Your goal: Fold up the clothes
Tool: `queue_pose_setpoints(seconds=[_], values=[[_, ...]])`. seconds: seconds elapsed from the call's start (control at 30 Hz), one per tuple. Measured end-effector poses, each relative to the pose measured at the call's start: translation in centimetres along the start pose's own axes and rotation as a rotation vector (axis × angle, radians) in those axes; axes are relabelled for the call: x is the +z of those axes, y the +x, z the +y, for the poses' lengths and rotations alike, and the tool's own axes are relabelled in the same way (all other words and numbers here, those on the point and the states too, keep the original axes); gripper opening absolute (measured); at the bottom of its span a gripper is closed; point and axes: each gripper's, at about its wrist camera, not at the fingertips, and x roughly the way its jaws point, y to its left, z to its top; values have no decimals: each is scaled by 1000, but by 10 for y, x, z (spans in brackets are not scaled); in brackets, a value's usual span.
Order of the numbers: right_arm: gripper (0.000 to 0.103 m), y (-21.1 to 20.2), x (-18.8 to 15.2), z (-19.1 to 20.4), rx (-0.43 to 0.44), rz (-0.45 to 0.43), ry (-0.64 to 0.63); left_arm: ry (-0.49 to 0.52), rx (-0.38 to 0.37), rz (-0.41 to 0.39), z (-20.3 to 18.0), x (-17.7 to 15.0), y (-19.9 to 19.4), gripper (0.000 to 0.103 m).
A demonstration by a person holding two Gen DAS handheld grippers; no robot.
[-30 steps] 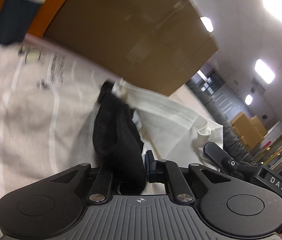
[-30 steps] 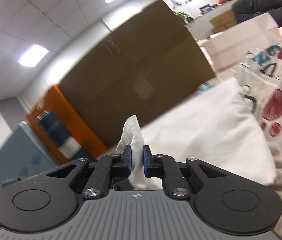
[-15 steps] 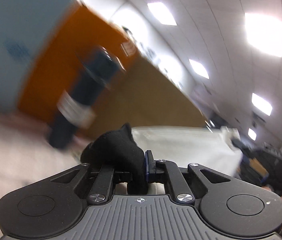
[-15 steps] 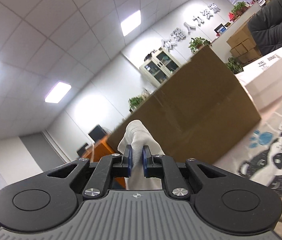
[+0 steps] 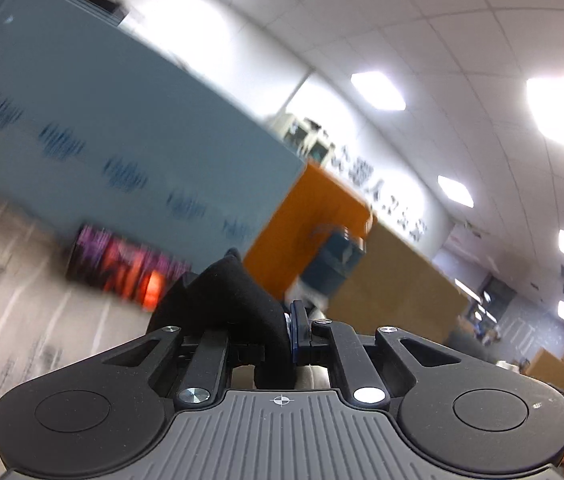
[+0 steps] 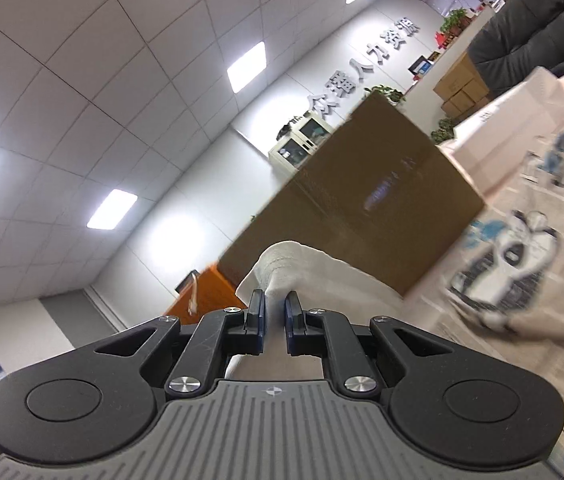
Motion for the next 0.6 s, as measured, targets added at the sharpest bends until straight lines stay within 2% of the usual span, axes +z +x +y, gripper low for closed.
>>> queue_pose_setpoints(seconds=[0.1,0.17,0.23,0.33,0.43,0.47,0.5,0.53,0.6], values=[[9,-37,-23,-21,-66,40,35,-61,16,59,12,-29,-27,9],[9,-51,-30,-26,-110,53,27,-96,44,63,21,-39,-37,8],[4,-61,-33,-25,-154,56,-3,-129,74,63,29,-49,-47,2],[3,-77,-37,-24,-219,61,-48,-107,108,85,30,-52,-57,2],[3,-93,-41,-23,-285,65,-92,-53,211,127,36,-57,-58,4],[3,-98,-42,-23,-307,67,-107,-44,262,148,40,-61,-59,10],[3,-104,-44,-22,-329,68,-122,-36,315,169,44,-64,-60,11],[3,-109,-45,-22,-351,70,-137,-27,344,167,47,-64,-63,14],[7,-113,-45,-24,-382,63,-173,8,386,124,48,-60,-71,29]])
